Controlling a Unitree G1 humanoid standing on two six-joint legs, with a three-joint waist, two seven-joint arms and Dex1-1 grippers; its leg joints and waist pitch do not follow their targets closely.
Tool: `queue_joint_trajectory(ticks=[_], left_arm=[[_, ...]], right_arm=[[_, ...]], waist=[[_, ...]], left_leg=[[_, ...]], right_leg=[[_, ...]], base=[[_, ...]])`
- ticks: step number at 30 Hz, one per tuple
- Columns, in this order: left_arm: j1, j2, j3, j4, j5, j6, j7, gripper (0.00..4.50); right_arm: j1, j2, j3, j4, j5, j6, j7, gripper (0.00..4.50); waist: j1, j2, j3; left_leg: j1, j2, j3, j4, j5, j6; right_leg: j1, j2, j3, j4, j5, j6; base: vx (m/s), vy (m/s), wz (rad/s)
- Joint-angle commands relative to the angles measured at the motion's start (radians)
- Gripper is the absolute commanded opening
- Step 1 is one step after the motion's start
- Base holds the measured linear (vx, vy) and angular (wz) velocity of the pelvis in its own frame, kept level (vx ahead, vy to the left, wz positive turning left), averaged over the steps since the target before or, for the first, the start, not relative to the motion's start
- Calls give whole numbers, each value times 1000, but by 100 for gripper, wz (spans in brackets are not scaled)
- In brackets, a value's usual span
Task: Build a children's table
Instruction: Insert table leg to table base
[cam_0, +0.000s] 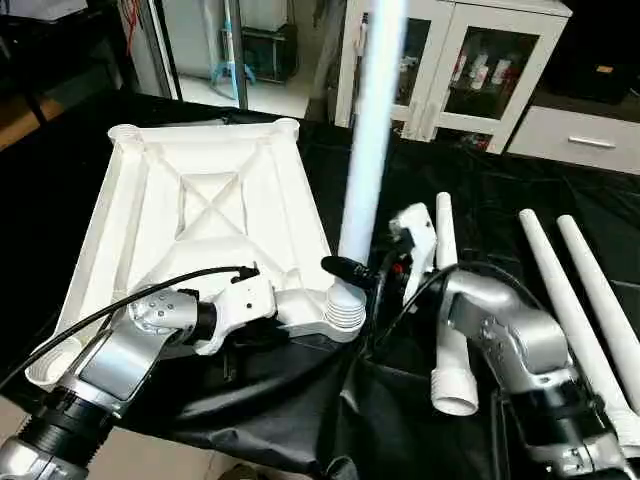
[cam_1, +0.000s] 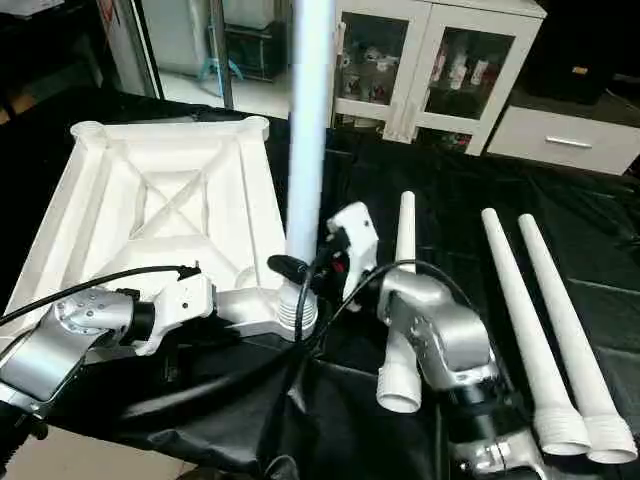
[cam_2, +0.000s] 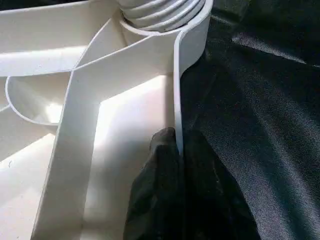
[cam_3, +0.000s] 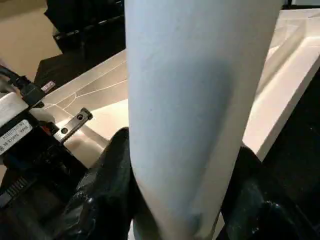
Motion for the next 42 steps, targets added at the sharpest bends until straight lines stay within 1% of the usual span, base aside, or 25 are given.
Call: queue_joint_trajectory(ticks=[1, 3, 4, 6, 7, 8, 9, 11, 12, 13, 16, 18, 19, 22, 26, 29, 31, 32, 34, 36, 37, 38, 39, 41, 42], left_arm=[[18, -22, -26, -10, -14, -10, 3, 0], [17, -24, -24, -8, -11, -10, 6, 0], [17, -24, -24, -8, -11, -10, 6, 0], [13, -26, -21, -1, -10, -13, 9, 0], [11, -27, -20, 3, -8, -16, 10, 0], [11, -27, -20, 5, -7, -17, 10, 0], [9, -27, -19, 8, -6, -18, 12, 0], [5, -29, -17, 12, -3, -19, 14, 0], [4, -29, -16, 13, -3, -19, 15, 0], [3, -30, -15, 15, -3, -20, 16, 0], [-1, -30, -13, 20, 0, -23, 20, 0], [-4, -31, -13, 25, 1, -24, 21, 0], [-7, -32, -11, 30, 2, -25, 24, 0], [-10, -33, -9, 34, 4, -26, 24, 0], [-14, -36, -7, 39, 6, -25, 28, 0], [-17, -39, -5, 42, 6, -24, 30, 0], [-19, -39, -2, 39, 5, -20, 30, 0], [-19, -39, -2, 39, 5, -20, 30, 0], [-22, -35, 4, 21, -1, -8, 26, 0], [-25, -33, 8, 21, -4, -8, 23, 0], [-26, -29, 5, 20, -1, -14, 19, 0], [-29, -26, 6, 22, -1, -17, 15, 0], [-35, -24, 7, 23, -2, -16, 11, 0], [-40, -23, 8, 23, -3, -14, 8, 0], [-42, -26, 9, 48, 2, -25, 16, 0]], right_arm=[[41, -6, -44, 47, -30, 9, -61, 184], [67, 12, -72, 37, -17, 0, -84, 184], [67, 12, -72, 37, -17, 0, -84, 184], [106, 23, -80, 9, -6, -9, -96, 184], [124, 24, -76, -4, -9, -17, -98, 184], [129, 25, -74, -7, -11, -20, -99, 184], [141, 25, -67, -15, -19, -31, -101, 184], [160, 26, -58, -27, -33, -49, -105, 184], [166, 27, -55, -31, -37, -54, -106, 184], [175, 28, -51, -38, -42, -60, -109, 184], [207, 28, -32, -60, -61, -83, -115, 184], [223, 28, -20, -67, -75, -105, -122, 184], [236, 23, -4, -73, -98, -132, -130, 184], [249, 21, 7, -86, -103, -144, -135, 184], [267, 22, 15, -94, -110, -150, -136, 184], [274, 21, 24, -95, -117, -156, -139, 184], [269, 10, 48, -97, -130, -148, -133, 184], [269, 10, 48, -97, -130, -148, -133, 184], [248, -31, 107, -98, -166, -107, -107, 184], [235, -44, 129, -91, -177, -93, -93, 184], [221, -56, 146, -80, -192, -88, -80, 184], [206, -61, 157, -68, -201, -81, -73, 184], [189, -61, 156, -60, -198, -63, -71, 184], [177, -60, 154, -56, -194, -50, -71, 184], [166, -49, 149, -21, -196, -54, -79, 184]], waist=[[-5, 4, -46], [-6, 2, -46], [-6, 5, -45], [-7, 5, -46], [-5, 8, -45], [-6, 5, -47], [-6, 6, -47], [-4, 8, -46], [-5, 7, -46], [-3, 10, -45], [-3, 9, -44], [-2, 12, -44], [-2, 12, -43], [-2, 13, -43], [-2, 13, -43], [-4, 12, -42], [-5, 11, -40], [-5, 11, -41], [-7, 12, -40], [-9, 13, -41], [-8, 22, -41], [-10, 18, -40], [-10, 13, -40], [-10, 16, -41], [-11, 16, -41]], left_leg=[[42, 46, -15, -95, -357, -78], [42, 46, -17, -97, -374, -82], [44, 47, -17, -98, -390, -86], [44, 47, -19, -100, -398, -90], [44, 47, -19, -100, -397, -90], [42, 46, -19, -100, -386, -89], [41, 46, -18, -100, -383, -88], [43, 47, -18, -101, -390, -88], [42, 46, -18, -100, -392, -87], [42, 46, -19, -102, -398, -89], [43, 47, -20, -103, -410, -93], [43, 47, -20, -104, -416, -93], [43, 47, -21, -104, -428, -95], [45, 47, -22, -106, -446, -93], [42, 48, -24, -108, -458, -95], [42, 48, -25, -109, -469, -95], [42, 48, -25, -110, -478, -96], [42, 48, -26, -110, -478, -97], [40, 48, -27, -111, -470, -98], [41, 47, -26, -111, -473, -98], [42, 47, -27, -111, -481, -104], [42, 47, -26, -111, -488, -106], [43, 47, -28, -112, -501, -108], [44, 48, -29, -112, -504, -109], [43, 48, -30, -113, -505, -110]], right_leg=[[-3, -35, 20, -83, -219, -162], [-3, -36, 20, -84, -237, -157], [-8, -35, 21, -86, -249, -154], [-7, -34, 20, -86, -244, -151], [-7, -34, 21, -86, -236, -147], [-5, -34, 20, -85, -221, -147], [-5, -34, 20, -85, -219, -147], [-7, -34, 21, -87, -230, -145], [-7, -34, 22, -88, -233, -144], [-7, -35, 21, -88, -241, -142], [-8, -34, 22, -90, -246, -135], [-9, -34, 23, -91, -248, -133], [-10, -34, 23, -92, -259, -131], [-12, -36, 24, -96, -287, -124], [-11, -36, 24, -98, -300, -117], [-13, -37, 24, -100, -310, -117], [-14, -37, 24, -101, -326, -114], [-14, -37, 24, -101, -328, -113], [-11, -35, 24, -101, -315, -109], [-12, -34, 23, -100, -311, -109], [-14, -36, 24, -101, -322, -109], [-16, -35, 25, -104, -328, -107], [-15, -35, 24, -104, -338, -106], [-15, -37, 25, -104, -334, -109], [-15, -36, 24, -104, -330, -109]], base=[[0, 0, 0], [0, 0, 0], [0, 0, 0], [0, 0, 0], [0, 0, 0], [0, 0, 0], [0, 0, 0], [0, 0, 0], [0, 0, 0], [0, 0, 0], [0, 0, 0], [0, 0, 0], [0, 0, 0], [0, 0, 0], [0, 0, 0], [0, 0, 0], [0, 0, 0], [0, 0, 0], [0, 0, 0], [0, 0, 0], [0, 0, 0], [0, 0, 0], [0, 0, 0], [0, 0, 0], [0, 0, 0]])
